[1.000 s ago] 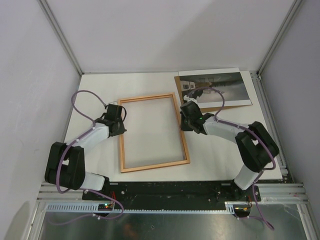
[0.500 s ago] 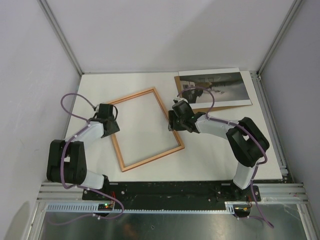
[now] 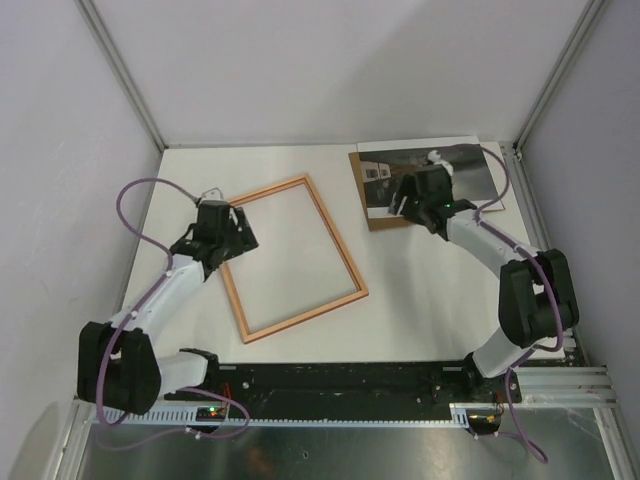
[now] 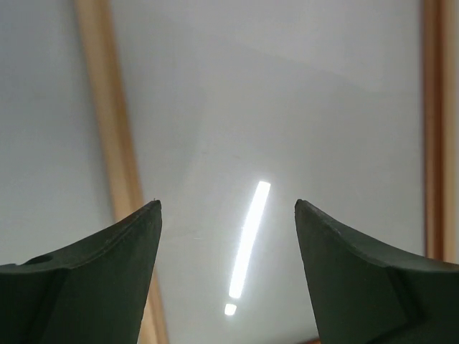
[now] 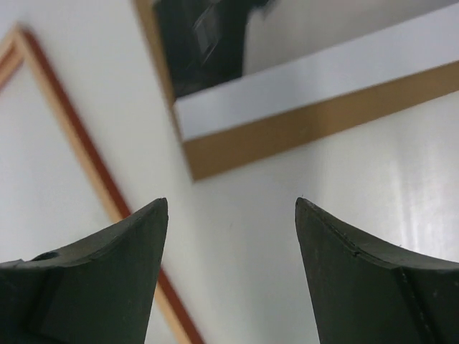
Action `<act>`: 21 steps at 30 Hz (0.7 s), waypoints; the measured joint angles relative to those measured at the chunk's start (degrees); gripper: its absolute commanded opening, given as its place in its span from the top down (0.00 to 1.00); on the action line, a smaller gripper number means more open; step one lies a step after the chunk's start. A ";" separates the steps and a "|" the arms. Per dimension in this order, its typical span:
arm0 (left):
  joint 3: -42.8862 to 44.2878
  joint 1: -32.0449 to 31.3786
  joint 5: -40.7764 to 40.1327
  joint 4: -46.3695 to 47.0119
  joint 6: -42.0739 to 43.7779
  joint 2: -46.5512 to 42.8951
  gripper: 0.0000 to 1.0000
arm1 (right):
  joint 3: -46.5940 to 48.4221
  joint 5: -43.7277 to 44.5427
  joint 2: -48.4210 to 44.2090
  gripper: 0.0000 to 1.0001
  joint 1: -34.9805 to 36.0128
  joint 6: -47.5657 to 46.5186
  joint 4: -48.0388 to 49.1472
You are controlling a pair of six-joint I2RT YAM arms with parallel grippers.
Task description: Put the photo into the frame
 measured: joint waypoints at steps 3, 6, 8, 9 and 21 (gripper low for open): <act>1.01 -4.81 2.99 0.11 -0.68 -1.62 0.21 | 0.00 1.70 0.72 0.29 -5.25 0.92 3.63; 1.57 -9.35 5.92 0.22 -1.11 -2.56 0.21 | 0.02 2.95 3.32 0.34 -8.20 1.44 10.25; 1.57 -11.43 7.65 0.17 -1.49 -3.34 0.21 | 0.42 3.06 6.40 0.40 -9.64 1.64 14.91; 1.57 -12.35 8.66 0.17 -1.51 -3.82 0.21 | 0.79 3.13 8.11 0.44 -10.16 1.68 16.81; 1.25 -15.72 14.08 0.22 -1.51 -9.29 0.20 | 15.39 1.29 27.32 0.80 -12.24 1.29 24.90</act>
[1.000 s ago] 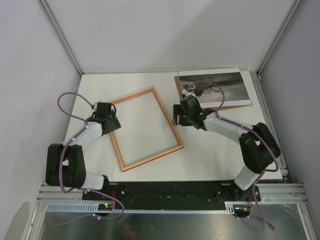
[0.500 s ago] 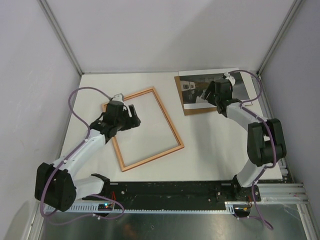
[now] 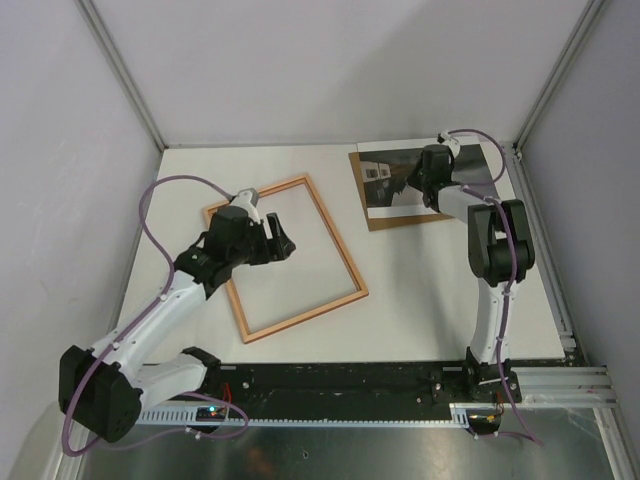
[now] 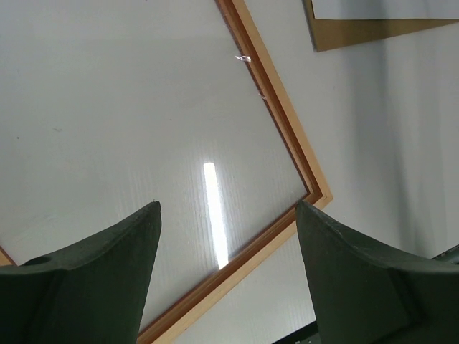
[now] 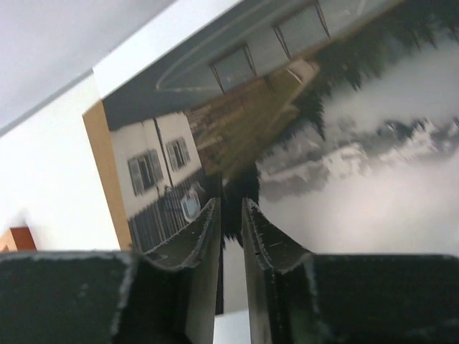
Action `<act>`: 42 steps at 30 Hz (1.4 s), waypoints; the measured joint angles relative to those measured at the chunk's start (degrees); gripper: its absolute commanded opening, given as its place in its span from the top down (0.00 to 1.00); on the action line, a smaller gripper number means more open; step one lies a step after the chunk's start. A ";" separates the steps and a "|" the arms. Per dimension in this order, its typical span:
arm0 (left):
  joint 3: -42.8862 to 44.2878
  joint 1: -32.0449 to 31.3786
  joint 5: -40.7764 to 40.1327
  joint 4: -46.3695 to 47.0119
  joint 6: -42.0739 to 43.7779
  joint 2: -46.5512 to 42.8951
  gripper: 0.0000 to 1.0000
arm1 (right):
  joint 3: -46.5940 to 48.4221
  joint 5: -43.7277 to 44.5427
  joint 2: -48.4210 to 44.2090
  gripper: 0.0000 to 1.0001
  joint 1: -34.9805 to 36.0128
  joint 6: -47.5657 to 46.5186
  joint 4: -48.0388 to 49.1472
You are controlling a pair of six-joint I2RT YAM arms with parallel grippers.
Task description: Put the photo into the frame
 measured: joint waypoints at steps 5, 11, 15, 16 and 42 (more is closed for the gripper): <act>-0.28 -0.02 0.37 0.07 0.00 0.02 0.20 | 7.82 -0.94 4.74 0.82 -0.04 0.02 -3.19; -0.28 -0.07 0.96 0.98 0.00 0.81 0.20 | 10.75 -1.53 7.61 0.84 -0.17 0.15 -8.96; -0.35 -0.15 1.38 1.49 0.00 1.55 0.20 | 10.75 -2.56 8.87 0.84 -0.48 0.37 -12.59; -0.39 -0.17 1.40 1.66 0.00 1.68 0.20 | 10.73 -2.78 8.96 0.85 -0.57 0.57 -12.63; -3.34 -0.26 3.58 5.53 -0.09 3.82 0.20 | -10.05 -3.82 -5.40 0.90 -1.42 3.15 -11.56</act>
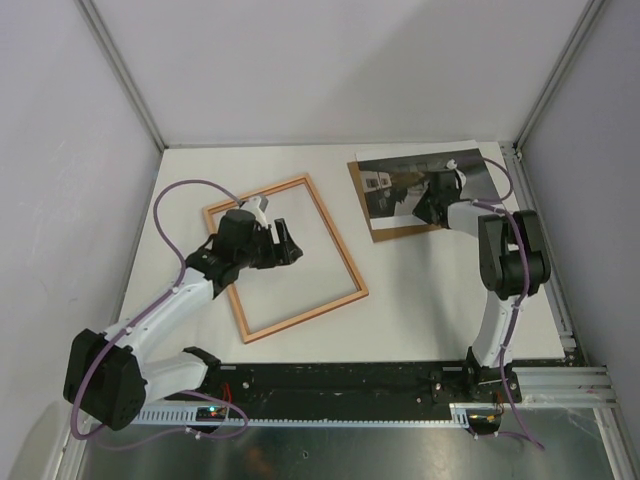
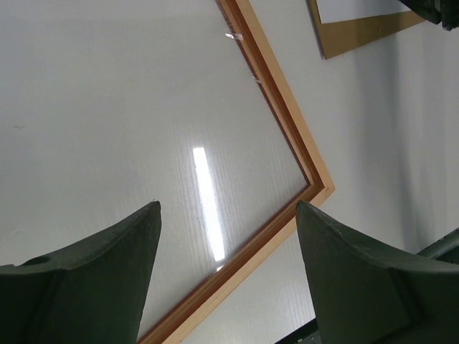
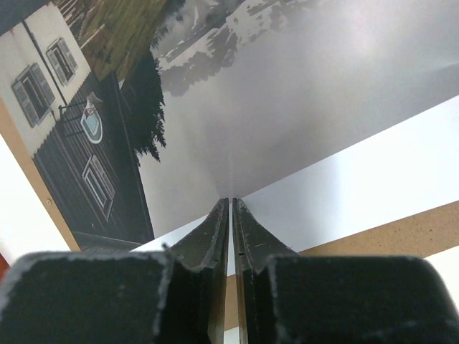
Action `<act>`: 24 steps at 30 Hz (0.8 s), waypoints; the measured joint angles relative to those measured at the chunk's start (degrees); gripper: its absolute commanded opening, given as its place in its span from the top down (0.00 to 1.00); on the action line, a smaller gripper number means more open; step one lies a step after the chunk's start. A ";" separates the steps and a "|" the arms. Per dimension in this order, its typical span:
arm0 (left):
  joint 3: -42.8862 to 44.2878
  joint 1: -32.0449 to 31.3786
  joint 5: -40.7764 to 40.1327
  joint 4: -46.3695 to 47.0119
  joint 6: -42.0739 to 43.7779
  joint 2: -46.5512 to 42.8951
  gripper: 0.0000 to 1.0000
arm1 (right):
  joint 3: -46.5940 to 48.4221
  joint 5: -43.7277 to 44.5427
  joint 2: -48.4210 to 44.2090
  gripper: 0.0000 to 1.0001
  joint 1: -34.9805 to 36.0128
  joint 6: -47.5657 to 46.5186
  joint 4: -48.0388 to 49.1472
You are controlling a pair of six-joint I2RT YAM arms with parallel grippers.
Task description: Put the photo into the frame
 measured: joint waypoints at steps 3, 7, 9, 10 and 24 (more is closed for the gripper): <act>-0.33 -0.02 0.72 0.61 -0.28 0.04 0.20 | -3.63 0.17 -2.82 0.90 0.00 0.00 -0.20; -0.39 -0.04 1.05 1.33 -0.35 0.04 0.20 | -6.84 0.44 -5.62 0.90 0.00 -0.04 -0.98; -0.66 -0.13 1.22 1.79 -0.39 0.04 0.20 | -8.33 0.76 -7.02 0.90 -0.02 -0.11 -1.57; -0.83 -0.17 1.25 1.88 -0.42 0.04 0.20 | -9.38 0.98 -7.91 0.90 -0.07 -0.13 -1.73; -2.27 -0.52 2.51 3.72 -1.86 0.98 0.20 | -27.36 1.46 -25.59 0.90 -2.16 0.68 -6.21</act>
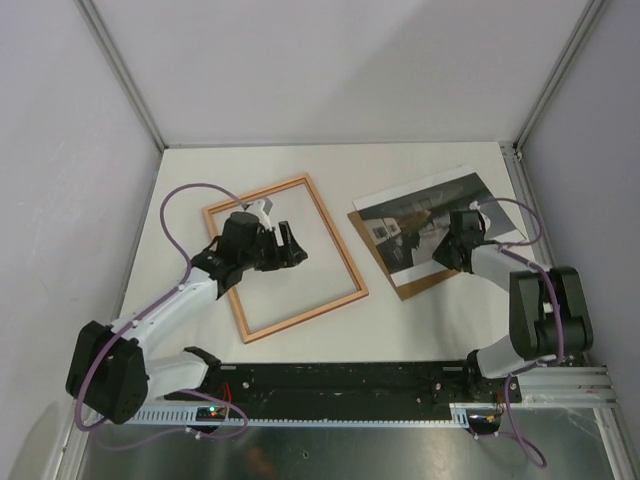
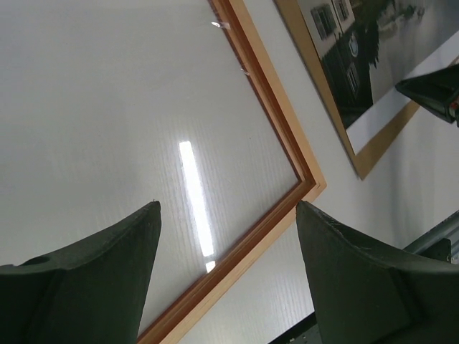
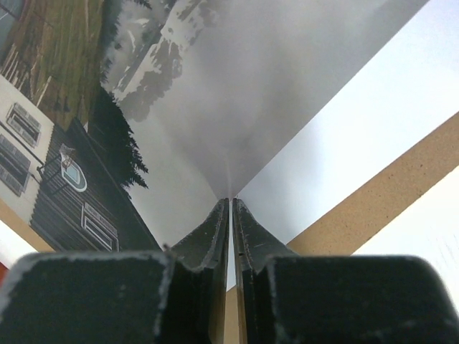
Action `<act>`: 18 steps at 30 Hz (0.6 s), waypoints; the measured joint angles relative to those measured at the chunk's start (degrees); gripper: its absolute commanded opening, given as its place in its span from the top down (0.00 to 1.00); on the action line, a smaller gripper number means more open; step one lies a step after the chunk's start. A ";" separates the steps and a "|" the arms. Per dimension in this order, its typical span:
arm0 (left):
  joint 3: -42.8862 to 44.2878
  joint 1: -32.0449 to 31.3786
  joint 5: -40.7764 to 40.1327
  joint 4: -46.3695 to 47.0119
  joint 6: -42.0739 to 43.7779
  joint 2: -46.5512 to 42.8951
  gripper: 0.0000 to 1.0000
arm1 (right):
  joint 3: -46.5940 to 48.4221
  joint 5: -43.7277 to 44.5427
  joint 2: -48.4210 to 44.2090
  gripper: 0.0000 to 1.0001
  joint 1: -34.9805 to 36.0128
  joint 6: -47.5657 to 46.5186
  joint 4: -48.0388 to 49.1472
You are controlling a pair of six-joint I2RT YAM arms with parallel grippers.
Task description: Put the photo into the frame
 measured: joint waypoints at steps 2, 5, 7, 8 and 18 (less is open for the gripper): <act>0.39 -0.11 0.24 0.68 -0.22 1.90 0.19 | -2.47 0.00 -3.54 0.89 -0.35 0.09 -2.29; 3.13 -0.52 0.39 1.29 -0.42 6.95 0.18 | -5.44 -0.02 -8.59 0.88 -1.55 0.17 -6.51; 6.75 -0.74 0.46 2.16 -0.02 11.76 0.17 | -6.69 0.00 -11.56 0.88 -2.27 0.17 -9.57; 8.87 -0.79 0.63 2.56 0.20 14.16 0.17 | -6.95 -0.02 -12.55 0.88 -2.49 0.17 -10.51; 43.54 -0.83 9.53 6.69 5.99 42.62 0.18 | -7.04 -0.02 -20.85 0.75 -2.93 -0.42 -17.81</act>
